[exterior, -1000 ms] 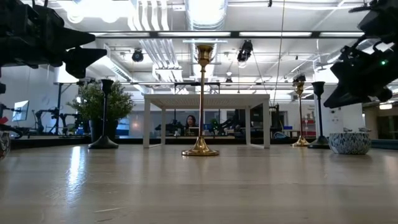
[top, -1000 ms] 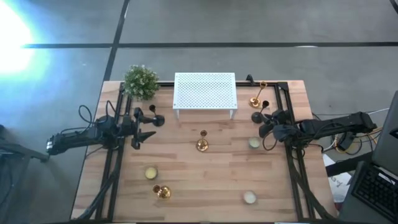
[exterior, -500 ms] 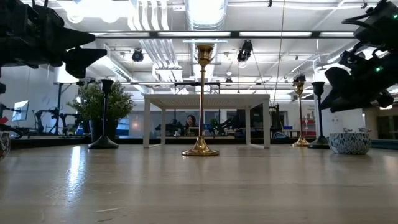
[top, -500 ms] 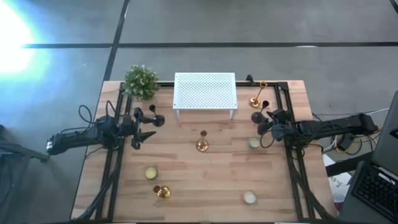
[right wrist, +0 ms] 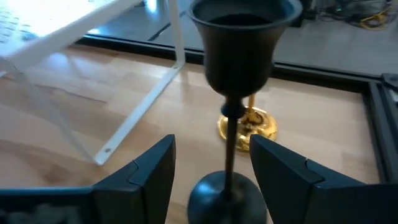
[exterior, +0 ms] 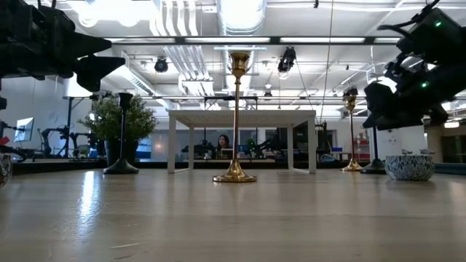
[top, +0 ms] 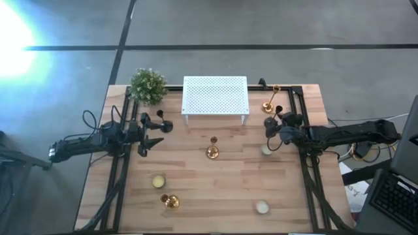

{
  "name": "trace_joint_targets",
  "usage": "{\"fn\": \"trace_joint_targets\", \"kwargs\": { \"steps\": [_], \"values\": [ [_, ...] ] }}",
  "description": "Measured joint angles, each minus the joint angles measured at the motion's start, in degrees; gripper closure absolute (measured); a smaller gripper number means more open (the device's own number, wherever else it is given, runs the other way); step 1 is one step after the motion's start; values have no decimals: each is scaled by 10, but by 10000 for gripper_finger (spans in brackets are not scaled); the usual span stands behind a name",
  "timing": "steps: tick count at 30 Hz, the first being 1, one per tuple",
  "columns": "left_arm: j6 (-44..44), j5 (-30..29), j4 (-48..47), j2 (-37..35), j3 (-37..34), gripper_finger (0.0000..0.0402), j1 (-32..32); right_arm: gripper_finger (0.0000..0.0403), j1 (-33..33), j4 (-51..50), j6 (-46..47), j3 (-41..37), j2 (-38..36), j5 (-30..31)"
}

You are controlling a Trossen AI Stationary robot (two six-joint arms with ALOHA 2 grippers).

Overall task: Pick & Place candle stick holders
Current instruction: Put the right black candle holder on the shelf

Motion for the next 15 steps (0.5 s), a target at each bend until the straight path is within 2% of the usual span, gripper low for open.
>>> {"fn": "trace_joint_targets", "kwargs": {
  "steps": [7,15],
  "values": [
    [0,0,0,0,0,126,0,246,-27,26,3,0,55,0],
    [0,0,0,0,0,126,0,344,-33,66,-12,0,93,2]
  ]
}}
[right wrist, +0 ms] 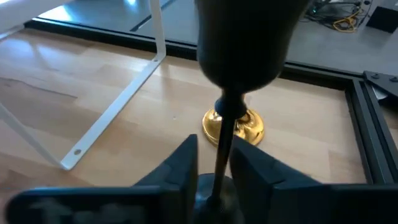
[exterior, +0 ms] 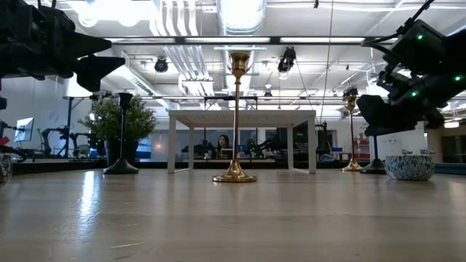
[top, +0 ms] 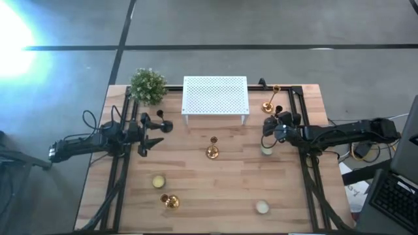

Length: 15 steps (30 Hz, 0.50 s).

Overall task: Pick & Place candle stick holders
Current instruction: Put the right black candle holder on the shelf

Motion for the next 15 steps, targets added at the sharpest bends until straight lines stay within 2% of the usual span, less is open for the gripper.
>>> {"fn": "trace_joint_targets", "kwargs": {
  "steps": [2,3,11,15],
  "values": [
    [0,0,0,0,0,126,0,378,0,1,-1,0,4,1],
    [0,0,0,0,0,126,0,384,0,2,-4,0,6,1],
    [0,0,0,0,0,126,0,390,0,8,-15,0,7,0],
    [0,0,0,0,0,126,0,375,0,19,-14,0,7,-1]
  ]
}}
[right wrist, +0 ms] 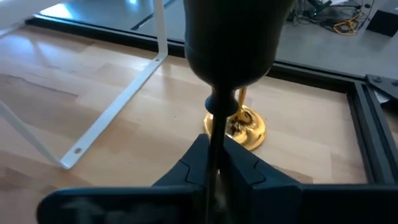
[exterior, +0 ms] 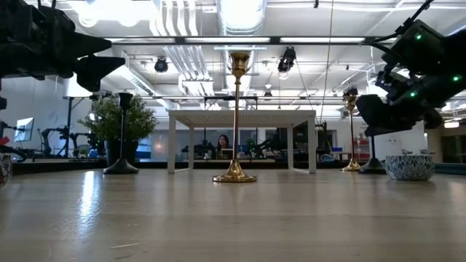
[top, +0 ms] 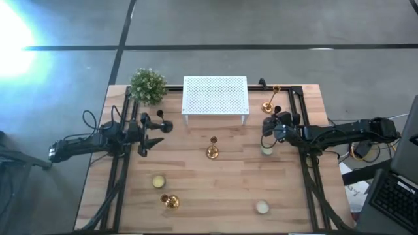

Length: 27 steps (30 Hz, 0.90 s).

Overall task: Pick & Place candle stick holders
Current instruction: Put the right black candle holder on the shelf

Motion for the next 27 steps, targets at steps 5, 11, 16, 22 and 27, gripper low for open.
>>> {"fn": "trace_joint_targets", "kwargs": {
  "steps": [5,11,16,22,27],
  "values": [
    [0,0,0,0,0,126,0,319,0,6,-4,0,0,0],
    [0,0,0,0,0,126,0,253,-3,7,-5,1,0,2],
    [0,0,0,0,0,126,0,223,-4,13,-5,1,0,4],
    [0,0,0,0,0,126,0,224,-4,41,-19,1,0,18],
    [0,0,0,0,0,126,0,264,-4,61,-38,1,0,31]
  ]
}}
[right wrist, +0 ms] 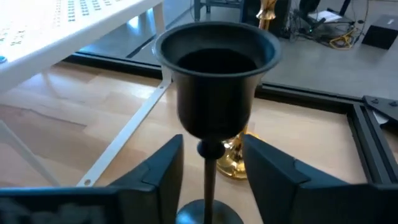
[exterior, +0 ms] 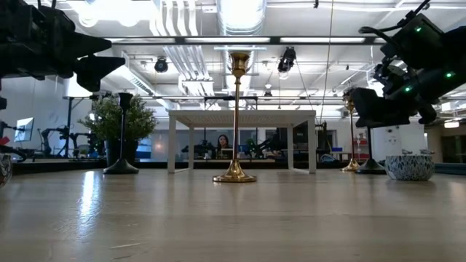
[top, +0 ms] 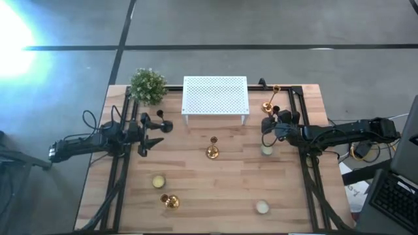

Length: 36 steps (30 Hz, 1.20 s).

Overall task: Pick & Place candle stick holders
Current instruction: Put the right black candle holder on the shelf

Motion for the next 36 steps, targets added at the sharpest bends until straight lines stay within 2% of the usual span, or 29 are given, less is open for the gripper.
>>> {"fn": "trace_joint_targets", "kwargs": {
  "steps": [5,7,12,16,22,29,36],
  "values": [
    [0,0,0,0,0,126,0,365,-4,2,-10,0,0,-1],
    [0,0,0,0,0,126,0,384,-4,3,-22,0,0,-1],
    [0,0,0,0,0,126,0,390,-4,9,-29,1,-4,-3],
    [0,0,0,0,0,126,0,391,-4,9,-65,32,-12,-28],
    [0,0,0,0,0,126,0,392,-3,-17,-156,129,-8,-64],
    [0,0,0,0,0,126,0,393,-3,-171,-177,265,6,-65],
    [0,0,0,0,0,126,0,392,-3,-171,-227,346,46,-148]
  ]
}}
